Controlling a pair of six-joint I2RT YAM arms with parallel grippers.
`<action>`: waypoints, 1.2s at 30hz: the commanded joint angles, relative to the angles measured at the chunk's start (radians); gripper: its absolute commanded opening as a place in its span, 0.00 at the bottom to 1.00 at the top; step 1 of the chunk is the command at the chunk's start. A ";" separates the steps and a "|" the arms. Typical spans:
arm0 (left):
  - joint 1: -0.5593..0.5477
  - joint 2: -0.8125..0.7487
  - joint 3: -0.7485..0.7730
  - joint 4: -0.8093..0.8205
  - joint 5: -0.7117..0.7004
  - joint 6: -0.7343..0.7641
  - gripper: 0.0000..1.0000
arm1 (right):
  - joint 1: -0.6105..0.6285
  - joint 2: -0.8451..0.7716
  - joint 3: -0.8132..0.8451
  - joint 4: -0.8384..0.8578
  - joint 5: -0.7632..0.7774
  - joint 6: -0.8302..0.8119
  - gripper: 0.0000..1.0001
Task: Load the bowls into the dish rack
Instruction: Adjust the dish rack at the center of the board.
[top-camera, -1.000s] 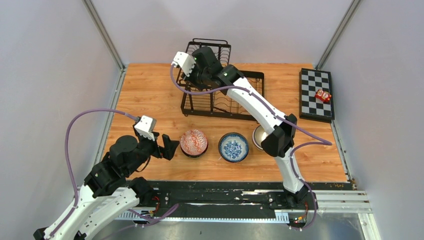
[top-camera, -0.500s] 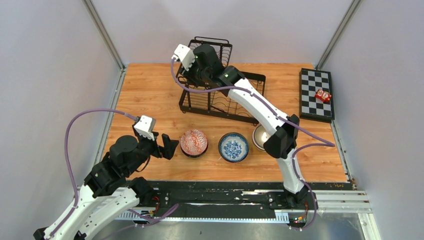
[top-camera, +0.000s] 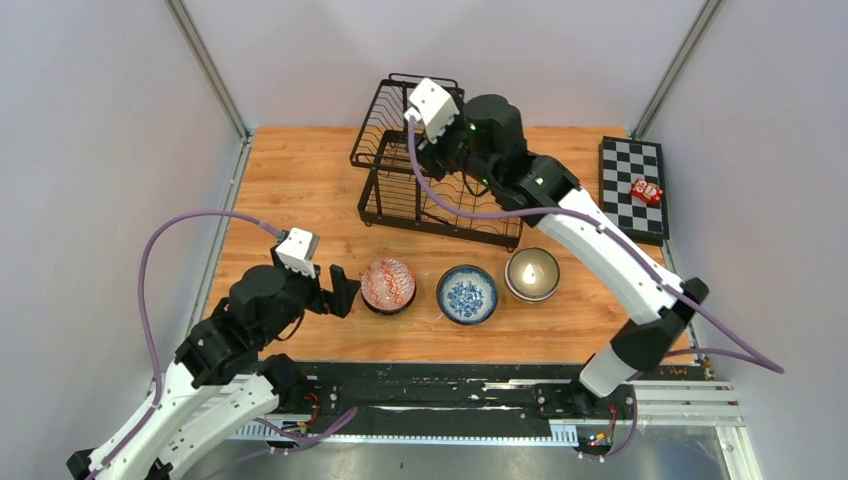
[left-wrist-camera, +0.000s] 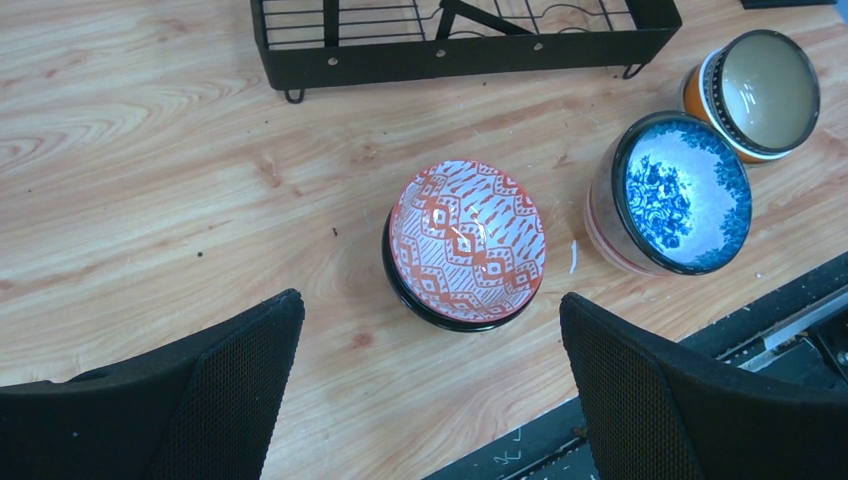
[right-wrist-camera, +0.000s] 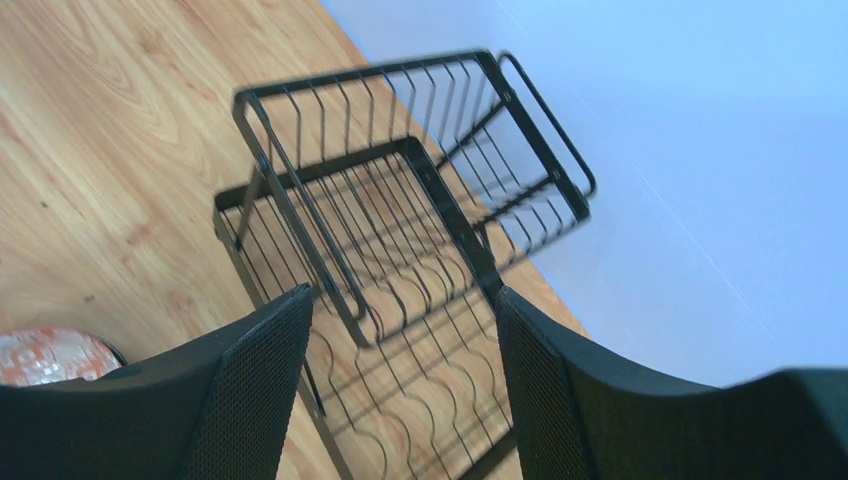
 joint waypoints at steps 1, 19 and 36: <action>-0.006 0.032 0.011 -0.001 -0.015 -0.018 1.00 | 0.003 -0.123 -0.158 0.022 0.179 -0.014 0.71; -0.006 0.134 -0.011 0.083 -0.015 -0.144 1.00 | -0.357 -0.318 -0.628 -0.063 0.094 0.375 0.71; -0.006 0.126 -0.037 0.074 0.004 -0.175 1.00 | -0.531 0.071 -0.554 -0.020 0.050 0.574 0.66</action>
